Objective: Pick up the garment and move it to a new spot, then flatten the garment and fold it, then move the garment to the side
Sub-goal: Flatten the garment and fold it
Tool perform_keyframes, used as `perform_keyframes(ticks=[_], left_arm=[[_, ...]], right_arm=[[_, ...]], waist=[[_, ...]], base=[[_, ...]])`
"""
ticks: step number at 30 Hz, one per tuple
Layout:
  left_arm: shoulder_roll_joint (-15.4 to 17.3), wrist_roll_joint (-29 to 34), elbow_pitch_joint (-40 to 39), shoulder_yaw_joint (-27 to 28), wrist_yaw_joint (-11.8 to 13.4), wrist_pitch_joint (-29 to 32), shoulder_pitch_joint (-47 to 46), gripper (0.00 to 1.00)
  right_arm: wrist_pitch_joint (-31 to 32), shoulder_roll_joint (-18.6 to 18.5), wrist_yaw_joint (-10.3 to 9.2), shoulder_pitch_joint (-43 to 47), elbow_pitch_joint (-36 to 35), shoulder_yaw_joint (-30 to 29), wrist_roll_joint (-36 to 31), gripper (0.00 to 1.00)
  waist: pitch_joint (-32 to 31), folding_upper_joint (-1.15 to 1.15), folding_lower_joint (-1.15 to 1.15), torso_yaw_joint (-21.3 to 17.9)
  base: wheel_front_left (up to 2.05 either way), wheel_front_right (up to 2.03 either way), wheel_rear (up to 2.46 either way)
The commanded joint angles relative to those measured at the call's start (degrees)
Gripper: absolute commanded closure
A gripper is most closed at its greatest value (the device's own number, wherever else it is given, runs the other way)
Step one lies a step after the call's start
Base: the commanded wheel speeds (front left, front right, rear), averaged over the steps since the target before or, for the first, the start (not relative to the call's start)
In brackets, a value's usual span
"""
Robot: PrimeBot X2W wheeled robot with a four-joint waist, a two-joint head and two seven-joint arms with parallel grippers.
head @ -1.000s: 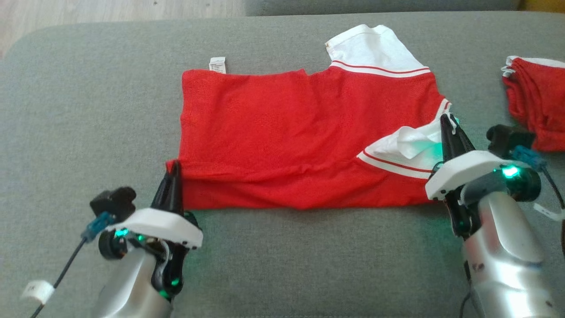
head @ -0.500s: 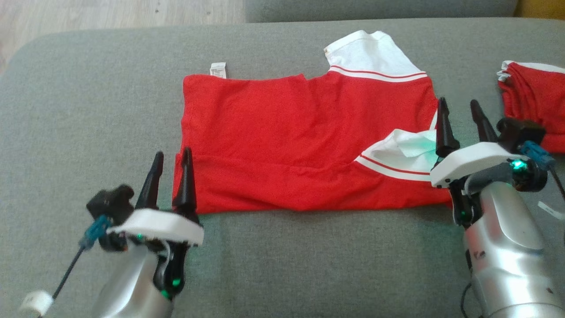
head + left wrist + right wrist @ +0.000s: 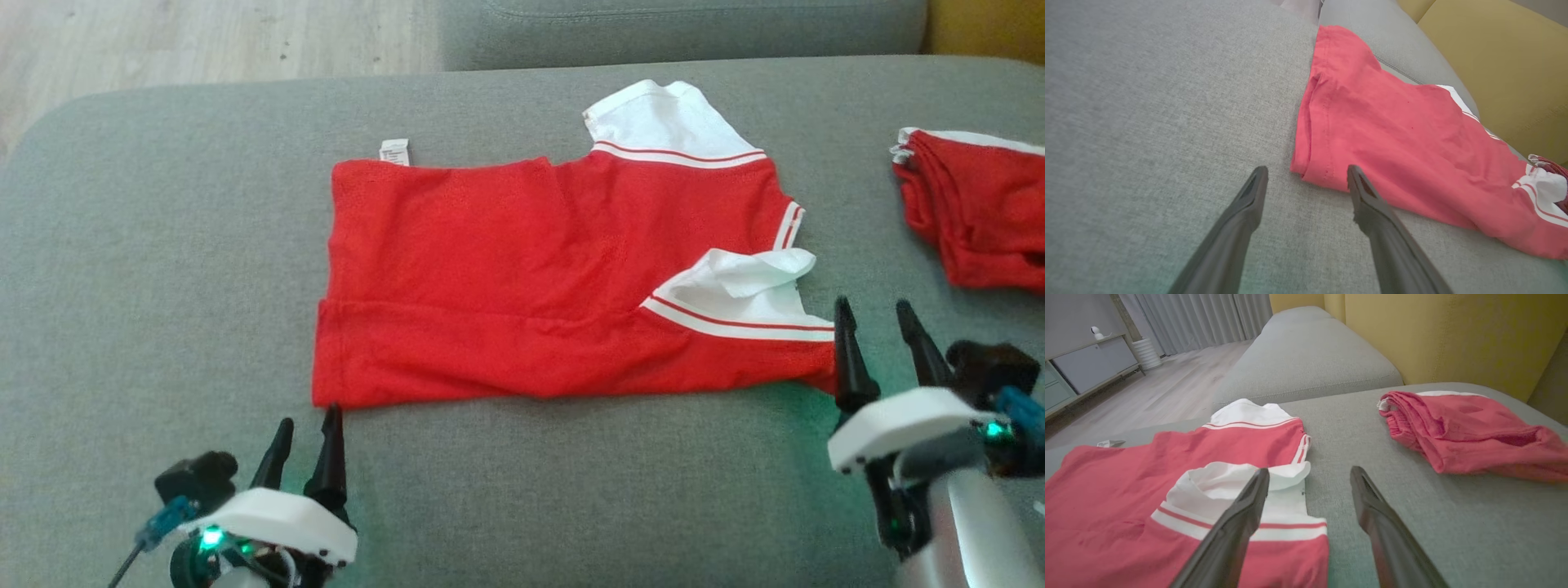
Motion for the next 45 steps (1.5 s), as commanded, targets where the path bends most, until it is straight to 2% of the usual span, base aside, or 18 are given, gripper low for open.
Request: perform_keyframes(ticks=[1, 6, 13, 14, 15, 16, 17, 27, 29, 30, 32, 39, 45], left_arm=[[0.6, -0.4, -1.5, 2.6, 0.3, 0.1, -1.9, 0.0], [-0.1, -2.3, -0.1, 3.6, 0.9, 1.4, -3.6, 0.0], [-0.4, -3.5, 3.0, 4.0, 0.6, 2.1, -6.5, 0.0], [-0.5, -3.6, 3.5, 3.9, 0.5, 2.5, -6.8, 0.14], [-0.5, -3.7, 4.0, 3.7, 0.4, 2.8, -7.1, 0.51], [-0.6, -3.7, 4.3, 3.6, 0.3, 3.0, -7.4, 0.69], [-0.7, -3.7, 4.6, 3.4, 0.1, 3.1, -7.6, 1.0], [0.0, -2.9, 3.7, 2.8, -0.2, 1.7, -7.7, 1.0], [0.0, -2.7, 3.2, 2.6, -0.2, 1.5, -7.6, 1.0], [0.0, -2.6, 3.0, 2.5, -0.2, 1.4, -7.6, 1.0], [0.0, -2.5, 2.3, 2.4, -0.2, 1.0, -7.4, 1.0], [0.3, -1.9, -0.5, 2.0, -0.2, 0.0, -7.4, 1.0], [1.6, -0.8, -6.5, 1.5, 0.1, -0.3, -6.6, 1.0]], right_arm=[[0.5, -0.2, 0.37, -0.8, -2.9, 1.3, 0.3, 0.0], [3.2, -0.2, 0.37, 3.1, -6.8, 1.4, 1.3, 0.0], [5.1, -0.2, 0.37, 3.5, -8.2, 2.5, 1.3, 0.0], [5.5, -0.2, 0.37, 3.3, -7.9, 2.6, 1.3, 0.0], [5.8, -0.2, 0.37, 3.1, -7.4, 2.8, 1.4, 0.0], [6.1, -0.2, 0.37, 2.9, -6.9, 3.0, 1.5, 0.0], [6.4, -0.2, 0.37, 2.6, -6.3, 3.1, 1.6, 0.0], [8.9, -0.2, 0.37, -2.4, 3.9, 5.4, 4.4, 0.0], [9.6, -0.2, 0.37, -3.0, 5.8, 5.8, 4.6, 0.47], [9.9, -0.2, 0.37, -3.2, 6.5, 5.9, 4.7, 0.57], [9.8, -0.2, 0.37, -3.8, 7.2, 6.0, 5.2, 1.0], [9.2, -0.2, 0.37, -5.9, 5.4, 4.9, 6.3, 1.0], [12.4, -0.2, 0.37, -6.0, -2.6, 1.1, 5.4, 1.0]], waist=[[0.3, 0.0, 0.01, -0.4], [1.7, 0.0, 0.01, -1.7], [3.5, 0.0, 0.01, -3.4], [3.7, 0.0, 0.01, -3.5], [3.9, 0.0, 0.01, -3.5], [4.1, 0.0, 0.01, -3.6], [4.2, 0.0, 0.01, -3.6], [4.8, 0.0, 0.01, -1.5], [4.7, 0.0, 0.01, -0.8], [4.6, 0.0, 0.01, -0.6], [4.5, 0.0, 0.01, -0.3], [3.1, 0.0, 0.01, -0.3], [1.4, 0.0, 0.01, -0.5]], base=[[0.0, 0.0, 0.0], [0.0, 0.0, 0.0], [0.0, 0.0, 0.0], [0.0, 0.0, 0.0], [0.0, 0.0, 0.0], [0.0, 0.0, 0.0], [0.0, 0.0, 0.0], [0.0, 0.0, 0.0], [0.0, 0.0, 0.0], [0.0, 0.0, 0.0], [0.0, 0.0, 0.0], [0.0, 0.0, 0.0], [0.0, 0.0, 0.0]])
